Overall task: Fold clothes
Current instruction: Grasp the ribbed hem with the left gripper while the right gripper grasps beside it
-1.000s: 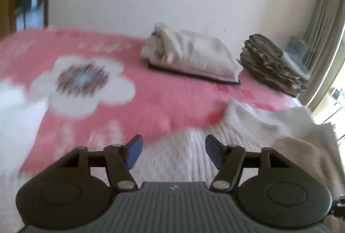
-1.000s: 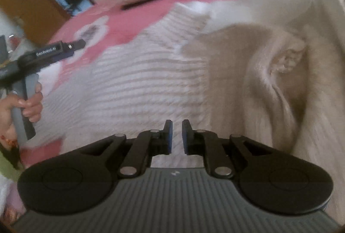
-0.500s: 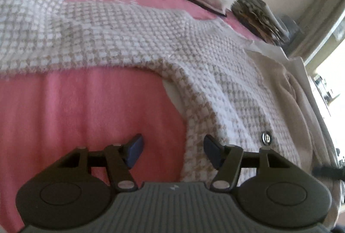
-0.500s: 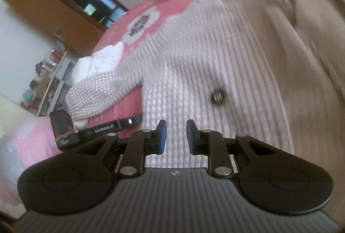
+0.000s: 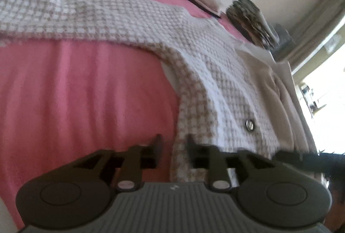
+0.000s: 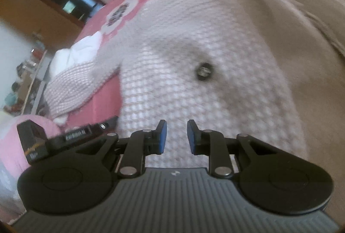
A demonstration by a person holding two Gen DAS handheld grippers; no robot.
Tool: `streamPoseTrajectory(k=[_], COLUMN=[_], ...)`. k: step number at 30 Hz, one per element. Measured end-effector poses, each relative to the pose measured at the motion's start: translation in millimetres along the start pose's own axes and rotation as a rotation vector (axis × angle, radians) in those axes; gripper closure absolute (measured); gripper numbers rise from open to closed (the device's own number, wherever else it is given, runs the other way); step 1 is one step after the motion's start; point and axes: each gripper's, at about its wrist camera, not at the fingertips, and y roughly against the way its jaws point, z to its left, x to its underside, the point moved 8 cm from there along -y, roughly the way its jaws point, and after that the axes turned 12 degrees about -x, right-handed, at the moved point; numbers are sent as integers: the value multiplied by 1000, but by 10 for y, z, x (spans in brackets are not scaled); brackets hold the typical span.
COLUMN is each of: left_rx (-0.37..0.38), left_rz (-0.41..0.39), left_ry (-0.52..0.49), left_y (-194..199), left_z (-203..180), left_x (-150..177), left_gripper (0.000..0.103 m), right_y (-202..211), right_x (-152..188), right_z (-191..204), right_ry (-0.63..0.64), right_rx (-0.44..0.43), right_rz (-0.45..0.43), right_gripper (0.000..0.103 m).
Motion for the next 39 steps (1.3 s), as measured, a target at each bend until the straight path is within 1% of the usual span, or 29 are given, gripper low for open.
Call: streamPoseTrajectory(k=[1,3,5,6,7,10,12,15,19,21,23,25,26,29,30,32,33,34,35,37,39], left_rx=[8,23,22,18,14,2,-25,-42,-62,-74,-65,-65,-67,-78,-81,-86,-87,-68,-50,-12,32], left_rz=[3,7,-1,-4,-8,-19,-40,-50,-39,-24,-19,-30,-36,-45,-47,-61,-61,-52,-43,-24,11], left_ry=[-9,-26,-12,3,18,61,72,87,97,108,123,115,111,86,72,35,8,-10,-29,-64,-59], left_y=[-23,-67,-61,-46,-31,17,90,136,109,53,50,64,61,49,48,52,53,74,96,141,188], left_z=[-18,-55,-70,-65,-59,-42,-29,-2,40,91,127,129,127,110,104,78,69,67,66,65,102], left_x=[3,8,18,29,40,73,81,83,117,145,155,167,178,192,194,200,203,210,216,232,300], left_gripper=[58,53,57,70,96,97,97,97,97,97,97,97,97,96,96,95,92,92,89,74,69], right_y=[-67,-206,-342,-400,-439,-535,-630,-878,-1384,-1617,-1725,-1603,-1521,-1464,-1534,-1773,-1903,-1974,-1944,-1683,-1349], right_x=[-46,-113,-144,-153,-161,-188,-230,-319,-380,-398,-389,-449,-478,-567,-612,-687,-719,-756,-799,-820,-800], right_z=[49,148,233,271,305,399,467,605,660,650,554,636,701,845,843,685,587,508,467,467,481], right_ry=[15,34,52,64,81,134,180,310,481,548,538,508,505,556,565,509,472,421,360,314,295], right_rx=[-8,-24,-27,-24,-17,-4,-2,29,72,90,95,95,90,75,79,70,63,40,4,-11,-17], right_rz=[5,15,28,33,33,29,40,70,106,123,135,128,110,82,84,99,109,104,89,68,44], right_gripper=[82,82,82,82,82,82,82,82,83,86,86,86,85,86,86,86,86,86,86,87,85])
